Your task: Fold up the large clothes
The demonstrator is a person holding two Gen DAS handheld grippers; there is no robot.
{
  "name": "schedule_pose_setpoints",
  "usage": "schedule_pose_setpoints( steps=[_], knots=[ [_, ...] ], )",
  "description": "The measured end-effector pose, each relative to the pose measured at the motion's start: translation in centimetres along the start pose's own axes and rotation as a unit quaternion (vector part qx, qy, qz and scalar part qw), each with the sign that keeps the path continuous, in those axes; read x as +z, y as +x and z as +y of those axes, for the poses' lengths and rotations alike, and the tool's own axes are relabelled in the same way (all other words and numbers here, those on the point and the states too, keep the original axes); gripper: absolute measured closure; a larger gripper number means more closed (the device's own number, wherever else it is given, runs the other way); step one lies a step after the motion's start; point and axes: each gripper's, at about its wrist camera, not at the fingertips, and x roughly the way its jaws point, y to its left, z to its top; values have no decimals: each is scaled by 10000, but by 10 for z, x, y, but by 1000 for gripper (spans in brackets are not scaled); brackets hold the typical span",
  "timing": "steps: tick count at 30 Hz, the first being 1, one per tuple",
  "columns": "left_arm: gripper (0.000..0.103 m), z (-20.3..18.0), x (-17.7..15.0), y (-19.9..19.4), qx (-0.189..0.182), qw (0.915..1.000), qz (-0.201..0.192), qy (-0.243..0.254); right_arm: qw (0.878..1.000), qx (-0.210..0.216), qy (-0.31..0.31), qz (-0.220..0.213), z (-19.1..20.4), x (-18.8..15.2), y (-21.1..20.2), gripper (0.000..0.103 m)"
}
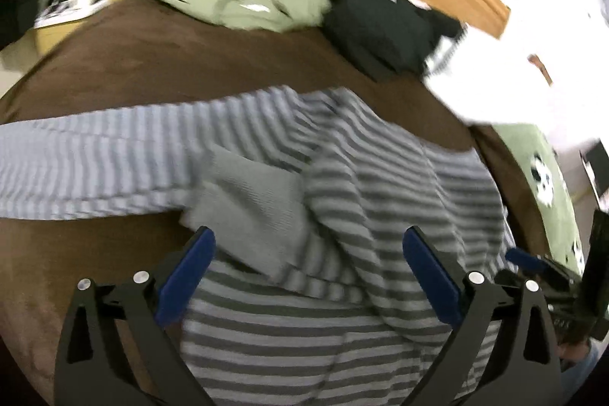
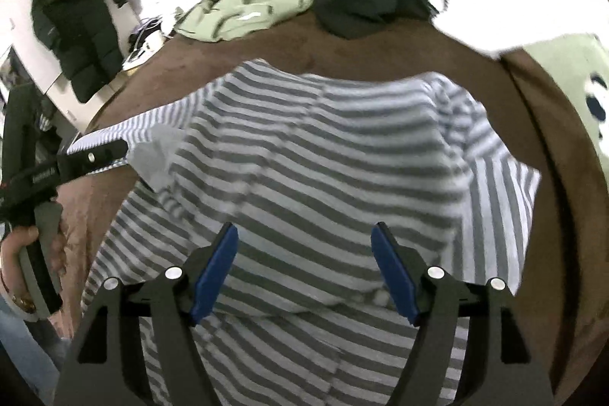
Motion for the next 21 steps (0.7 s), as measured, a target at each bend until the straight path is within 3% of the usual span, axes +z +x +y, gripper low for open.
schedule_pose_setpoints(
  steps=[7, 12, 15, 21],
  knots=[
    [7, 82, 3, -38, 848, 9947, -322, -489, 9995, 253, -166, 14, 38, 15, 12, 26],
    [7, 147, -8, -54, 1421, 9847, -432, -906, 9981, 404, -461, 117, 67, 15, 22, 26],
    [7, 189, -14, -68, 1868, 9735, -550, -1196, 9962, 467, -687, 257, 84, 12, 32, 26],
    [7, 262, -28, -100, 2389, 9489, -988, -1811, 9941, 424, -892, 441, 104, 3, 47, 26]
  ],
)
